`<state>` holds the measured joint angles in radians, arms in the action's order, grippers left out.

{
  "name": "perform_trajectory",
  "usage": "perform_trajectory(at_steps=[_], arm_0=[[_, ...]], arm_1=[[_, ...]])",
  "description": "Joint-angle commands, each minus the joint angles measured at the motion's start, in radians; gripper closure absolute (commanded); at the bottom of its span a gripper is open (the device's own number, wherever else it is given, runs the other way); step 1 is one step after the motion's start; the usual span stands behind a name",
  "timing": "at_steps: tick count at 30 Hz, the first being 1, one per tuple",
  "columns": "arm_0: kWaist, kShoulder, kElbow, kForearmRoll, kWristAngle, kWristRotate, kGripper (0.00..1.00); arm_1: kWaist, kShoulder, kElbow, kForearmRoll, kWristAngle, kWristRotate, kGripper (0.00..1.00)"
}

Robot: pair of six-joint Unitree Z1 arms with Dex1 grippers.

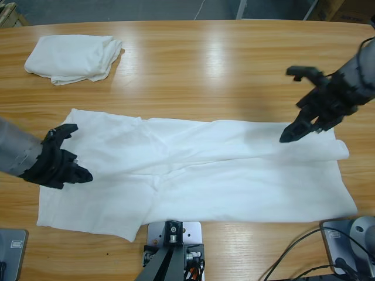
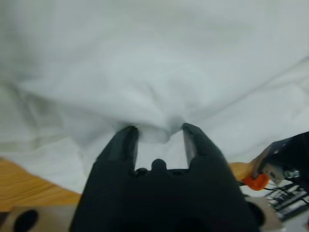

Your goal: Fold clothes

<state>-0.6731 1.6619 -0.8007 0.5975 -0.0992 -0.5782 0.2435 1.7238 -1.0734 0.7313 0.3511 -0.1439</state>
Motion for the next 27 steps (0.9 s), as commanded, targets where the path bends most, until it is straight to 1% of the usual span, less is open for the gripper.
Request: perform_trajectory(at_steps=[1, 7, 13, 21, 27], arm_0=[[-0.022, -0.127, 0.075, -0.016, 0.062, -0.012, 0.027], [-0.023, -0.163, 0.122, -0.018, 0.077, -0.031, 0.027], [-0.023, -0.164, 0.124, -0.018, 0.081, -0.04, 0.027], [-0.023, -0.156, 0.127, -0.022, 0.081, -0.041, 0.024], [-0.023, -0.146, 0.13, -0.03, 0.081, -0.042, 0.009]], arm_1=[[0.048, 0.135, 0.016, 0.002, -0.061, -0.037, 0.239], [0.022, 0.145, 0.013, 0.017, -0.066, -0.062, 0.234], [0.003, 0.188, 0.005, 0.015, -0.061, -0.072, 0.225], [0.0, 0.265, -0.012, 0.013, -0.032, -0.089, 0.22], [-0.001, 0.275, -0.014, 0.026, -0.003, -0.095, 0.225]])
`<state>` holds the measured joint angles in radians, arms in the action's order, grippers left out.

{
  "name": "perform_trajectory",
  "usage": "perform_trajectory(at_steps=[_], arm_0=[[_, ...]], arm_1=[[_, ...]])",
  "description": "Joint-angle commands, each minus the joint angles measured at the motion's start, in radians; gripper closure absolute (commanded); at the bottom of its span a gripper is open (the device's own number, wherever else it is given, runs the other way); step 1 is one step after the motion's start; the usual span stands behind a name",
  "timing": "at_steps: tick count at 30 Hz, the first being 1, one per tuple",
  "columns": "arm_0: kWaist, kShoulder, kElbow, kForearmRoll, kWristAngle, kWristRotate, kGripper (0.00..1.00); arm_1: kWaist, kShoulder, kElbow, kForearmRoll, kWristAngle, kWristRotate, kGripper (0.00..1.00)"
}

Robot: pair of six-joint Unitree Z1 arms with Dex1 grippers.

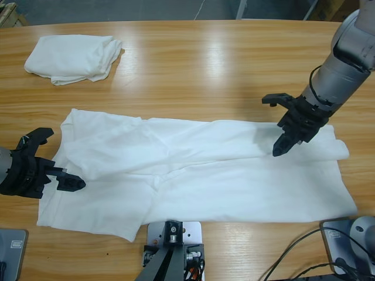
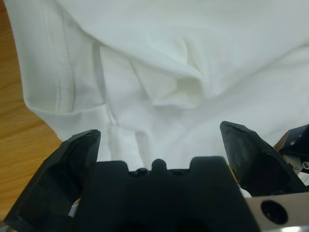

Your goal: Fold clothes

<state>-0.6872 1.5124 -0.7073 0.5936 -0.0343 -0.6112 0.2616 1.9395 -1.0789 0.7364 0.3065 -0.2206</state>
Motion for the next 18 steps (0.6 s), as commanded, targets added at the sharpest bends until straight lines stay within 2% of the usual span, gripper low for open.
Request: perform_trajectory(at_steps=[1, 4, 8, 10, 15, 18], arm_0=[[-0.009, 0.006, 0.037, -0.029, 0.016, -0.008, 0.009], [-0.009, 0.007, 0.037, -0.03, 0.016, -0.008, 0.009], [-0.009, 0.004, 0.037, -0.029, 0.016, -0.008, 0.004], [-0.009, 0.003, 0.039, -0.029, 0.016, -0.008, 0.004], [-0.009, -0.014, 0.045, -0.029, 0.015, -0.008, 0.004], [-0.009, -0.021, 0.047, -0.029, 0.014, -0.008, 0.004]], arm_1=[[-0.019, 0.054, -0.009, 0.035, 0.058, -0.019, 0.23], [-0.019, 0.067, -0.035, 0.101, 0.116, -0.016, 0.279], [-0.028, 0.112, -0.154, 0.337, 0.168, -0.008, 0.28], [-0.033, 0.142, -0.169, 0.396, 0.205, 0.01, 0.299], [-0.067, 0.247, -0.132, 0.44, 0.218, 0.015, 0.303], [-0.067, 0.206, -0.134, 0.435, 0.212, 0.013, 0.303]])
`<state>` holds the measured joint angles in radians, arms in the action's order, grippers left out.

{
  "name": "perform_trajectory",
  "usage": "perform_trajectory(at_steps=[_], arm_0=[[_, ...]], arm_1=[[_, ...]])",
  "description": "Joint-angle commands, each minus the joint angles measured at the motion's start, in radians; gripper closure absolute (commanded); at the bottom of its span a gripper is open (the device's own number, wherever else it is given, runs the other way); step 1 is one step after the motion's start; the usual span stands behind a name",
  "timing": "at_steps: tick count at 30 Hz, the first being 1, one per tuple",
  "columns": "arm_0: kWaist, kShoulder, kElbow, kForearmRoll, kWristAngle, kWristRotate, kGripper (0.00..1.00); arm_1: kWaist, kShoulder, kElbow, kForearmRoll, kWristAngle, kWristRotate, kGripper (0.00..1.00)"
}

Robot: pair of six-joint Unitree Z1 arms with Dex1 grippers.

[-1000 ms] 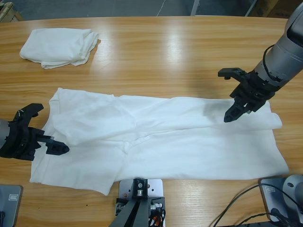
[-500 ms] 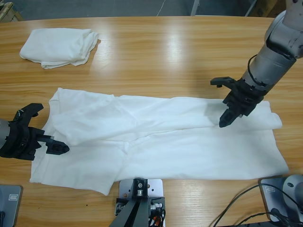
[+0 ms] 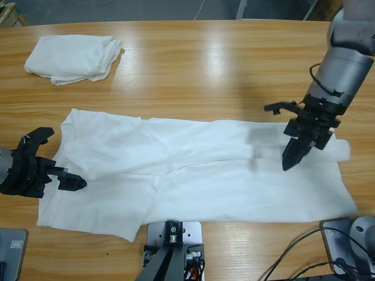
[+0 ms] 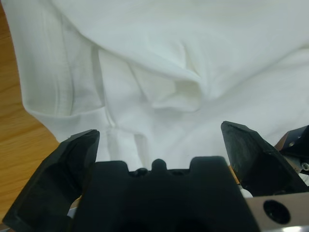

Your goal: Fold clothes

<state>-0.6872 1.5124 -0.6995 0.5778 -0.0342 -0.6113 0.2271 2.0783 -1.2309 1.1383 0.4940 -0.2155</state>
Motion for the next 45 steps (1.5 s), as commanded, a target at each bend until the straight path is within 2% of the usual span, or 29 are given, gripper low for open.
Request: perform_trajectory(at_steps=[1, 3, 5, 8, 13, 19, 21, 28, 32, 36, 39, 45], arm_0=[[-0.009, -0.026, 0.04, -0.013, 0.014, -0.008, 0.004], [-0.009, -0.033, 0.044, -0.015, 0.014, -0.008, 0.004], [-0.009, -0.032, 0.046, -0.015, 0.014, -0.008, 0.0], [-0.009, -0.022, 0.048, -0.022, 0.014, -0.01, 0.0], [-0.009, -0.02, 0.048, -0.023, 0.014, -0.01, 0.0], [-0.009, -0.011, 0.047, -0.023, 0.014, -0.01, 0.0], [-0.009, -0.006, 0.046, -0.023, 0.014, -0.01, 0.0], [-0.009, -0.005, 0.045, -0.024, 0.014, -0.01, 0.0], [-0.009, -0.008, 0.046, -0.023, 0.014, -0.01, 0.0], [-0.009, -0.01, 0.046, -0.023, 0.014, -0.01, 0.0], [-0.009, -0.011, 0.046, -0.023, 0.014, -0.01, 0.0], [-0.009, -0.023, 0.048, -0.023, 0.014, -0.01, 0.0]], arm_1=[[-0.032, 0.018, 0.008, 0.018, 0.009, 0.008, 0.296], [-0.024, -0.106, -0.018, -0.038, -0.01, -0.01, 0.169], [0.002, -0.222, -0.018, -0.113, -0.076, -0.013, 0.051], [0.036, -0.216, -0.008, -0.168, -0.12, -0.036, 0.0], [0.038, -0.118, 0.096, -0.363, -0.102, -0.093, 0.0], [0.038, -0.059, 0.128, -0.405, -0.083, -0.093, 0.019], [0.038, -0.051, 0.126, -0.404, -0.074, -0.093, 0.052], [0.038, 0.009, 0.094, -0.332, -0.013, -0.089, 0.064], [0.038, 0.038, 0.048, -0.227, 0.047, -0.085, 0.064], [0.039, 0.017, 0.029, -0.156, 0.064, -0.074, 0.066], [0.044, 0.004, 0.028, -0.098, 0.097, -0.031, 0.11], [0.075, 0.126, 0.039, -0.037, 0.185, 0.0, 0.142]])
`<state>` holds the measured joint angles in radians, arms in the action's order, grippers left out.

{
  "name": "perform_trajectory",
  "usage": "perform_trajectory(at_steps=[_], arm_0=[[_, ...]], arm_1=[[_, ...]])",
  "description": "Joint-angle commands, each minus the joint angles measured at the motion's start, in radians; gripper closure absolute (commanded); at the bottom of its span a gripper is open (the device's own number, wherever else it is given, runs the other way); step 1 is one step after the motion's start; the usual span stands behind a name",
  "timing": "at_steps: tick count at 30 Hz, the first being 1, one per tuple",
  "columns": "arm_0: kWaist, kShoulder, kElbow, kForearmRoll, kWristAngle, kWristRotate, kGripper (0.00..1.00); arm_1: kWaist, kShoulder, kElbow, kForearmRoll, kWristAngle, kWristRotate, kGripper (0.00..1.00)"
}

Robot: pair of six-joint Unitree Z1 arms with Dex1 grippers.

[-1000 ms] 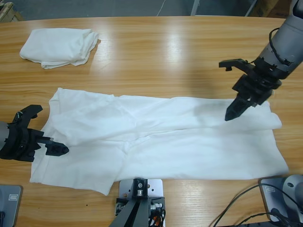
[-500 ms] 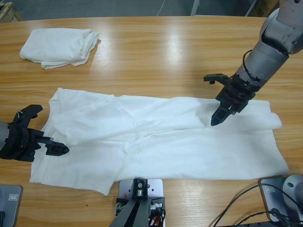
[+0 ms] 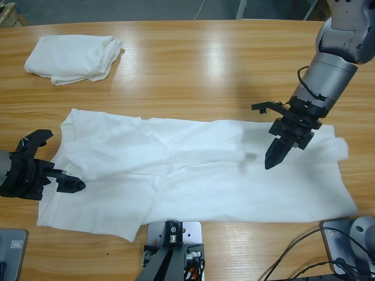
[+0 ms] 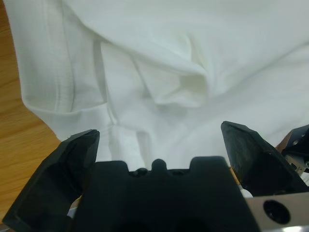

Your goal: Fold clothes

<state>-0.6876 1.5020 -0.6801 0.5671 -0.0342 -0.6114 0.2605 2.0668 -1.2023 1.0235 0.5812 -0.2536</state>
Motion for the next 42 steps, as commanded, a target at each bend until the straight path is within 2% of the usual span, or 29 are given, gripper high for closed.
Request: perform_trajectory(at_steps=[1, 7, 10, 12, 13, 16, 19, 20, 21, 23, 24, 28, 29, 31, 36, 42], arm_0=[[-0.009, -0.014, 0.029, -0.012, 0.014, -0.01, 0.0], [-0.009, -0.02, 0.03, -0.012, 0.013, -0.01, 0.0], [-0.009, -0.033, 0.033, -0.012, 0.009, -0.01, 0.0], [-0.009, -0.052, 0.037, -0.01, 0.007, -0.01, 0.0], [-0.009, -0.072, 0.038, -0.009, 0.007, -0.01, 0.0], [-0.009, -0.175, 0.031, -0.012, 0.01, -0.007, 0.0], [-0.009, -0.296, 0.001, -0.015, 0.042, 0.043, 0.0], [-0.009, -0.319, -0.007, -0.014, 0.057, 0.059, 0.0], [-0.009, -0.331, -0.012, -0.013, 0.066, 0.064, 0.0], [-0.009, -0.33, -0.016, -0.012, 0.067, 0.062, 0.0], [-0.009, -0.321, -0.013, -0.012, 0.064, 0.057, 0.0], [-0.009, -0.273, 0.023, -0.014, 0.052, -0.099, 0.016], [-0.009, -0.256, 0.026, -0.015, 0.057, -0.118, 0.057], [0.005, -0.221, 0.028, -0.064, 0.065, -0.137, 0.059], [0.154, -0.07, 0.028, -0.243, 0.037, -0.134, 0.138], [0.168, -0.034, 0.082, -0.248, 0.048, -0.228, 0.139]], arm_1=[[0.047, 0.15, 0.02, 0.077, 0.105, 0.039, 0.142], [0.057, 0.152, 0.037, 0.067, 0.099, 0.07, 0.142], [0.057, 0.104, 0.048, 0.051, 0.052, 0.124, 0.139], [0.057, -0.007, 0.048, 0.028, 0.008, 0.143, 0.14], [0.06, -0.112, 0.04, 0.013, -0.002, 0.143, 0.135], [0.06, -0.344, -0.001, -0.028, -0.03, 0.136, 0.05], [0.06, -0.477, 0.005, -0.092, -0.026, 0.131, 0.049], [0.06, -0.508, 0.028, -0.123, -0.03, 0.144, 0.18], [0.06, -0.536, 0.06, -0.167, -0.033, 0.168, 0.405], [0.06, -0.556, 0.119, -0.239, -0.021, 0.229, 0.694], [0.061, -0.557, 0.15, -0.269, -0.02, 0.248, 0.974], [0.124, -0.617, 0.307, -0.49, -0.032, 0.317, 1.0], [0.139, -0.634, 0.343, -0.547, -0.032, 0.335, 1.0], [0.143, -0.677, 0.401, -0.638, -0.032, 0.379, 1.0], [0.143, -0.746, 0.464, -0.677, -0.058, 0.408, 1.0], [0.143, -0.758, 0.52, -0.703, -0.068, 0.412, 1.0]])
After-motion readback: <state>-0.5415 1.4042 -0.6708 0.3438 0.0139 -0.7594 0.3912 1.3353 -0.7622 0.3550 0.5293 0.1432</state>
